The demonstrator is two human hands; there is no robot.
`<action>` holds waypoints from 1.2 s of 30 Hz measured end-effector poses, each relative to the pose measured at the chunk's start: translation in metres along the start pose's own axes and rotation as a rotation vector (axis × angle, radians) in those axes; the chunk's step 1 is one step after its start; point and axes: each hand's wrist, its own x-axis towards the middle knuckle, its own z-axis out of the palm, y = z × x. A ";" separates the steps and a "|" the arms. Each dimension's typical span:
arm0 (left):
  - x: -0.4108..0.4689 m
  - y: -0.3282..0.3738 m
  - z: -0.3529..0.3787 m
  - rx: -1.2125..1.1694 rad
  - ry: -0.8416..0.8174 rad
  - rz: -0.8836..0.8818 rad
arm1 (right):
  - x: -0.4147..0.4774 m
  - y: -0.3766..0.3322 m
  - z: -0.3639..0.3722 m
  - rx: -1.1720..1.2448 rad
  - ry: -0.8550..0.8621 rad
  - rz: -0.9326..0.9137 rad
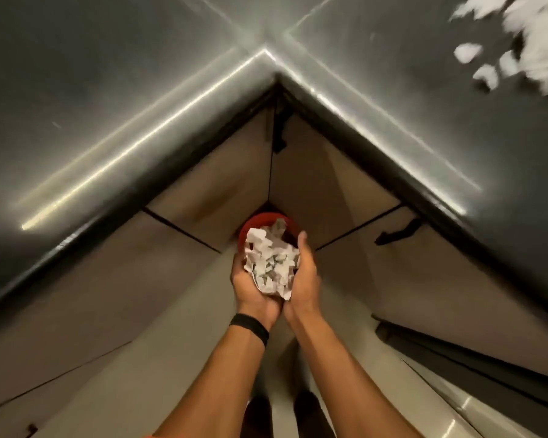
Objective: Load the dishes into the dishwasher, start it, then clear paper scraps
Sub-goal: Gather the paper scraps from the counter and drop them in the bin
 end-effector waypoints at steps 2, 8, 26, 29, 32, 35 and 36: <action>0.045 -0.019 -0.027 -0.009 -0.001 0.003 | 0.045 0.039 -0.019 0.011 0.000 0.012; 0.179 -0.063 -0.094 -0.058 -0.096 0.015 | 0.162 0.118 -0.056 0.057 -0.084 0.071; 0.260 -0.067 -0.118 0.129 0.042 0.084 | 0.233 0.144 -0.066 0.060 -0.031 0.265; 0.259 -0.062 -0.115 0.167 0.072 0.097 | 0.232 0.144 -0.067 0.005 -0.037 0.239; 0.257 -0.060 -0.114 0.164 0.047 0.064 | 0.231 0.140 -0.070 -0.027 -0.047 0.252; 0.247 -0.057 -0.113 0.172 0.028 0.072 | 0.223 0.138 -0.071 -0.042 -0.066 0.257; 0.241 -0.055 -0.113 0.179 0.026 0.075 | 0.219 0.135 -0.070 -0.053 -0.065 0.256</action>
